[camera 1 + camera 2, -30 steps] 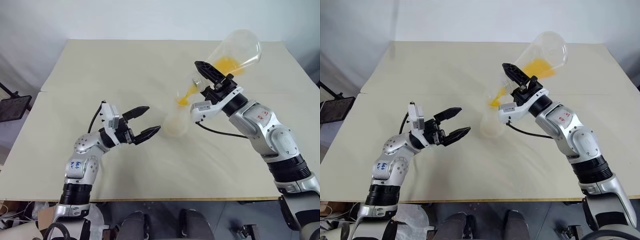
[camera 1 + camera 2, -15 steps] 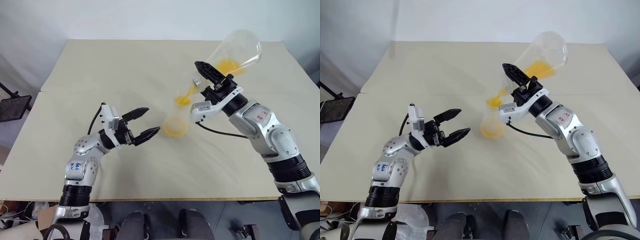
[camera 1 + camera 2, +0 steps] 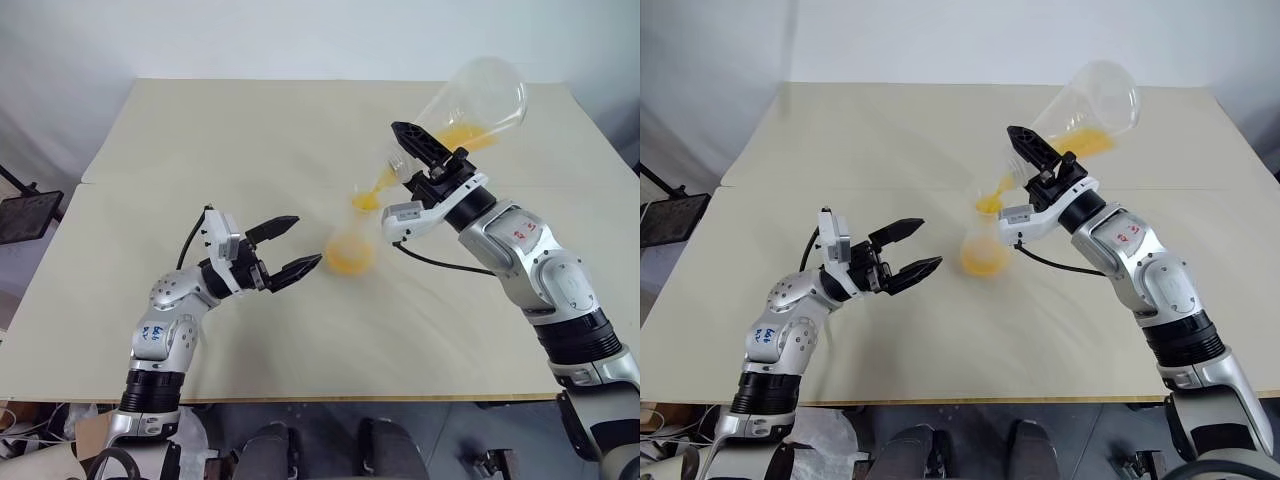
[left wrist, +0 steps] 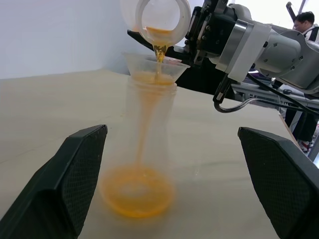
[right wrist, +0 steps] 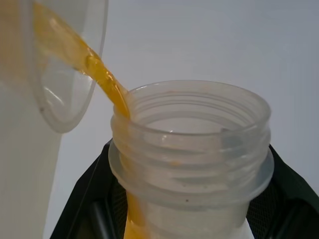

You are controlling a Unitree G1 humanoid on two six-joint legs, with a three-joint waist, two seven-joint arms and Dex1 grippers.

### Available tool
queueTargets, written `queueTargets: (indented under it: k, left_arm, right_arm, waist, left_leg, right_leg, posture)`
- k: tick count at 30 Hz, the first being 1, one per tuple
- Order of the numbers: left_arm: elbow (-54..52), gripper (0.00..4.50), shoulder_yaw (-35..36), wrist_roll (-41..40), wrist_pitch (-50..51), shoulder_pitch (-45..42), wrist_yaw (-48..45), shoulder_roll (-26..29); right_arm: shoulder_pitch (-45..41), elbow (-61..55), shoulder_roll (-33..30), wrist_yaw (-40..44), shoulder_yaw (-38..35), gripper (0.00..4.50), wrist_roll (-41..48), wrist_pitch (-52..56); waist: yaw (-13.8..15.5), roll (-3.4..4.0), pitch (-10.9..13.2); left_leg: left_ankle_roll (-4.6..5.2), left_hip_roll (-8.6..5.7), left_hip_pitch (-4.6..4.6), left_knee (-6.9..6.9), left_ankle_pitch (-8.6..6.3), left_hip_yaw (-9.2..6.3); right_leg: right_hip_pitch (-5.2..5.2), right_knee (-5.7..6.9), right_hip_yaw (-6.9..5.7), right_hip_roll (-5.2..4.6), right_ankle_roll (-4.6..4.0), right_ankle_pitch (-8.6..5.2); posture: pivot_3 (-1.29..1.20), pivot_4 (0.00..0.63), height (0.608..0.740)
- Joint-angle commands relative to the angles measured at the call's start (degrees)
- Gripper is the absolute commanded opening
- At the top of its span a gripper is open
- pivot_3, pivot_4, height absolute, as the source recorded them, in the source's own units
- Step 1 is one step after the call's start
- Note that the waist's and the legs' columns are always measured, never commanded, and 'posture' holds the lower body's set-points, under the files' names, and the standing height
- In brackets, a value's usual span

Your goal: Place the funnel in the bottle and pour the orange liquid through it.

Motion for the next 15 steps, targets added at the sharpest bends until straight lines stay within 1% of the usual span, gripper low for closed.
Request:
queueTargets:
  k: [1,15]
  left_arm:
    - [-2.1,4.50,0.4,-0.6,-1.2,-0.5,0.3,-0.7]
    - [-2.6,4.50,0.5,-0.4,-2.2,-0.1,1.0,-1.2]
  right_arm:
    - [-0.9,-1.4,-1.0,-1.7,-2.1,2.48,0.0,0.1]
    - [-1.7,-0.6,-1.5,-2.5,-1.7,2.48,-0.9,-0.3]
  waist:
    - [0.0,0.00,0.0]
    - [0.0,0.00,0.0]
  left_leg:
    - [0.00,0.00,0.00,0.00,0.00,0.00]
    - [0.00,0.00,0.00,0.00,0.00,0.00]
  right_leg:
    - [0.00,0.00,0.00,0.00,0.00,0.00]
    - [0.00,-0.01,0.00,0.00,0.00,0.00]
  posture:
    - [0.00,0.150,0.740]
    - [0.00,0.150,0.740]
